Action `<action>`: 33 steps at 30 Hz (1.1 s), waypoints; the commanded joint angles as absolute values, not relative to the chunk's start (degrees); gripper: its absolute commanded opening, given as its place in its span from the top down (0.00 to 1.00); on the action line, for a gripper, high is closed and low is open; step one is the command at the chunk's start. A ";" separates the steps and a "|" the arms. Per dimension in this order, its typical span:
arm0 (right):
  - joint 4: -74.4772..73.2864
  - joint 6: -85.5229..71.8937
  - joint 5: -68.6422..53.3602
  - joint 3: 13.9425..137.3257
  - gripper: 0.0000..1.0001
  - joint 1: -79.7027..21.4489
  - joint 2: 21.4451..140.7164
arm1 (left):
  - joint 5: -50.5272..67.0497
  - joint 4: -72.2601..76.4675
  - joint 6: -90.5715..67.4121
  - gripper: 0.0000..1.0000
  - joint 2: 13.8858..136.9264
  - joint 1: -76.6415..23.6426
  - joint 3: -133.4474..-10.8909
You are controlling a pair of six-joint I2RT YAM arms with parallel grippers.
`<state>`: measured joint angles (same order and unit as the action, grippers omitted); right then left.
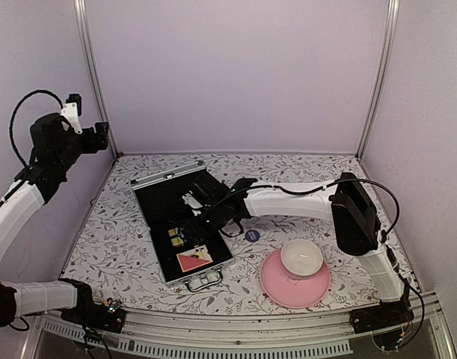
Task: Pack up texas hold em set
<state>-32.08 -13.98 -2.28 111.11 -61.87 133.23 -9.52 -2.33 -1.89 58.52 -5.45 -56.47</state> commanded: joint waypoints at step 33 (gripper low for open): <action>-25.31 2.46 3.34 123.04 0.42 -62.14 145.92 | -9.42 -0.93 -1.59 0.03 59.42 -5.01 -56.03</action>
<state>-26.02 1.19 1.69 121.67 -62.08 143.57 -9.50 -2.31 -1.89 59.24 -5.45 -56.40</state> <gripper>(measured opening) 0.596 0.970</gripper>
